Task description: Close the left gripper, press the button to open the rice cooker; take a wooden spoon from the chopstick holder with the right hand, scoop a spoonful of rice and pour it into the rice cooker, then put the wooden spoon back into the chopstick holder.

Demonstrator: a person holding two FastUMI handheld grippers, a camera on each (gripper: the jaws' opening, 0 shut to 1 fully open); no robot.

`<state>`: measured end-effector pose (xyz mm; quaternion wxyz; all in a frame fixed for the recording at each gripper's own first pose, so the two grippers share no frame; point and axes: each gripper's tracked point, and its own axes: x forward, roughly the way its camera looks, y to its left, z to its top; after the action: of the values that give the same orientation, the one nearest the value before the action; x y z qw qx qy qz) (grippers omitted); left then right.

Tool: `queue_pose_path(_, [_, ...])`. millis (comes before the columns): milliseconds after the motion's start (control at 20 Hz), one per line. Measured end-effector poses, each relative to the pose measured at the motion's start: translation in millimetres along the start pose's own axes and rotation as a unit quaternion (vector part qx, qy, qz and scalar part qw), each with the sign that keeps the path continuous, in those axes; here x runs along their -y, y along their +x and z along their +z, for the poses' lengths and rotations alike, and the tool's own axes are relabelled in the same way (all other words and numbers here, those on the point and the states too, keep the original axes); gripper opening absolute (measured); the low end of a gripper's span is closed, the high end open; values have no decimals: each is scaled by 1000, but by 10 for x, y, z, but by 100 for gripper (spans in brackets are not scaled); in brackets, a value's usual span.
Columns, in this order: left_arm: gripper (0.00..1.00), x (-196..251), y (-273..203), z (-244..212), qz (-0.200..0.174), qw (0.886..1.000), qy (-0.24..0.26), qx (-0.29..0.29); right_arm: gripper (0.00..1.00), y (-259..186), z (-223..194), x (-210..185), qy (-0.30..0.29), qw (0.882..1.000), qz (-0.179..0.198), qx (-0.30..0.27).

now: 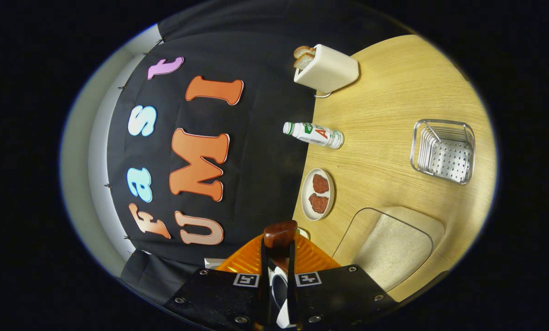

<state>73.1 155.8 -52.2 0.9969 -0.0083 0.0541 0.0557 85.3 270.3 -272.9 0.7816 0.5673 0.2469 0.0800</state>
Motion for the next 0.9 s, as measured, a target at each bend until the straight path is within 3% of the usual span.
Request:
queue_pose_path(550, [99, -315, -13, -77, 20, 1000, -4, -5, 14, 347, -549, -714, 3, 998, 33, -50])
queue_pose_path(600, [99, -328, -15, -98, 20, 1000, -7, -6, 10, 381, -616, -783, 0, 998, 36, -53])
queue_pose_path(650, [99, -347, -8, -107, 20, 1000, -10, -8, 14, 418, -685, -845, -4, 998, 40, -57])
queue_pose_path(800, [99, -447, 17, -154, 19, 1000, -17, -10, 14, 532, -887, -994, -12, 997, 46, -65])
queue_pose_path(850, [99, -460, 26, -156, 15, 1000, -20, -10, 10, 555, -962, -1036, -14, 996, 48, -67])
queue_pose_path(900, [99, -483, 31, -172, 10, 1000, -21, -10, 14, 582, -1039, -1062, -16, 996, 49, -68])
